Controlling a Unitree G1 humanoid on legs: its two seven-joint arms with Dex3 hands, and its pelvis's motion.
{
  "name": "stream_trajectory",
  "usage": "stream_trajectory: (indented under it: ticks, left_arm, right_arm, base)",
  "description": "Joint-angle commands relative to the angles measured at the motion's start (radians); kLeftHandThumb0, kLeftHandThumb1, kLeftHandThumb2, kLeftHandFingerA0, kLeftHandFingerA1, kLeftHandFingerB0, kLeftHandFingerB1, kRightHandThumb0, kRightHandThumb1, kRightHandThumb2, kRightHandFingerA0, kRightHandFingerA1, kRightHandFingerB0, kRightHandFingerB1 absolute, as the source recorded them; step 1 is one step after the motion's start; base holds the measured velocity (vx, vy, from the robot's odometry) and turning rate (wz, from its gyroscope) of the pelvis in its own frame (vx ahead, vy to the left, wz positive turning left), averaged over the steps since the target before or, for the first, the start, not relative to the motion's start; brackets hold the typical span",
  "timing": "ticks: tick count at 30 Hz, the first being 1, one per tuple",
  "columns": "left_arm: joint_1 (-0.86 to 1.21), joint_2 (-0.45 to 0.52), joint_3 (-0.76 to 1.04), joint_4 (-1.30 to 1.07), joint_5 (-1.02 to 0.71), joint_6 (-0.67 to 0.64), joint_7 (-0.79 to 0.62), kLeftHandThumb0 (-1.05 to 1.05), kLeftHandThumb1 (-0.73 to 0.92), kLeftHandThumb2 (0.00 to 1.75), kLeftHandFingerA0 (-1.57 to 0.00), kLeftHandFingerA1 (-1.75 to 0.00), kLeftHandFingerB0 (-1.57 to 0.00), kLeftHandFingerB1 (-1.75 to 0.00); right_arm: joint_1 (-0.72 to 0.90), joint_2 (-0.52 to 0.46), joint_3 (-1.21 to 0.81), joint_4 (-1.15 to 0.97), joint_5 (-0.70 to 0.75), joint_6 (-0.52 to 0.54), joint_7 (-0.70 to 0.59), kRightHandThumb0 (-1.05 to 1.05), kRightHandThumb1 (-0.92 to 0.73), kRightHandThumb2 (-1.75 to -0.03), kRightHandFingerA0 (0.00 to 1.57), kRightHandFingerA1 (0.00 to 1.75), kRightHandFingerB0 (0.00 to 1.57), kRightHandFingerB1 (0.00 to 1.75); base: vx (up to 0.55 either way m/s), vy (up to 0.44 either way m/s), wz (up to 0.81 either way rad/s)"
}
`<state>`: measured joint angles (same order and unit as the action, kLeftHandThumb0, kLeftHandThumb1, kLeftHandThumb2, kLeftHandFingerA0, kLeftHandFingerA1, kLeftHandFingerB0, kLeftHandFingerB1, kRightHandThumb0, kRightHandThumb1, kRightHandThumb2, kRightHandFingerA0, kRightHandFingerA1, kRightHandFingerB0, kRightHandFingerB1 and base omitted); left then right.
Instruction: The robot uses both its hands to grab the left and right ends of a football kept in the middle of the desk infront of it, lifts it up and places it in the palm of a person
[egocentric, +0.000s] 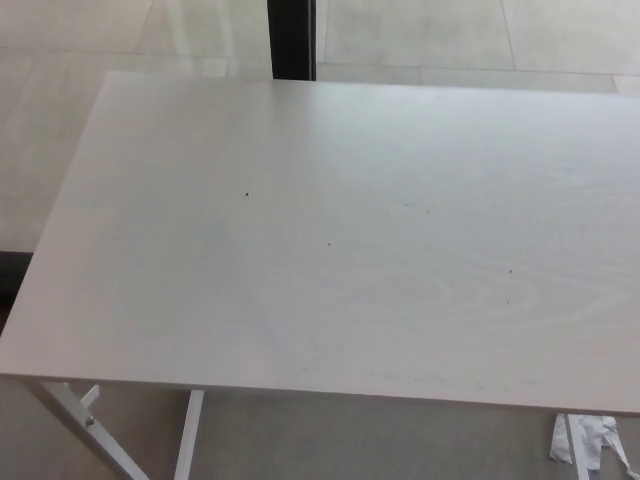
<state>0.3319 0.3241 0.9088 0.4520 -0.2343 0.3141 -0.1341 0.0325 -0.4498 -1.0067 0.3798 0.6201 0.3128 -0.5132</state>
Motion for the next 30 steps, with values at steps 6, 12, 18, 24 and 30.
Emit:
stream_trajectory:
  ticks: [6, 12, 18, 24, 30]
  left_arm:
    - [0.055, 0.096, -0.128, 0.116, -0.034, -0.024, -0.200, -0.75, 0.86, 0.66, -0.38, -0.62, -0.18, -0.40]
    - [0.044, 0.109, -0.149, 0.167, -0.001, -0.106, -0.178, -0.72, 0.63, 0.96, -0.60, -0.70, -0.21, -0.50]
    - [0.034, 0.139, -0.165, 0.219, 0.009, -0.134, -0.177, -0.65, 0.71, 0.62, -0.33, -0.66, -0.33, -0.38]
    - [0.016, 0.105, -0.108, 0.238, -0.055, -0.183, -0.155, -0.43, 0.51, 0.55, -0.78, -0.60, -0.47, -0.44]
    - [0.032, 0.113, -0.143, 0.224, -0.023, -0.193, -0.143, -0.39, 0.45, 0.53, -0.89, -0.58, -0.61, -0.48]
  right_arm:
    - [0.188, -0.150, 0.210, 0.293, -0.154, -0.210, 0.535, -0.88, -0.64, -1.01, 0.11, 0.50, 0.06, 0.25]
    - [0.190, -0.181, 0.310, 0.313, -0.213, -0.277, 0.582, -0.65, -0.70, -0.62, 0.47, 0.49, 0.17, 0.27]
    - [0.203, -0.172, 0.306, 0.329, -0.191, -0.294, 0.568, -0.70, -0.63, -0.59, 0.45, 0.57, 0.15, 0.30]
    - [0.196, -0.198, 0.319, 0.424, -0.186, -0.307, 0.593, -0.37, -0.46, -0.55, 0.99, 1.28, 0.48, 0.37]
    - [0.195, -0.202, 0.353, 0.451, -0.206, -0.371, 0.621, -0.43, -0.37, -0.68, 0.49, 0.53, 0.41, 0.44]
  base:
    - [0.00, 0.000, 0.00]
    - [0.00, 0.000, 0.00]
    - [0.00, 0.000, 0.00]
    - [0.00, 0.000, 0.00]
    - [0.00, 0.000, 0.00]
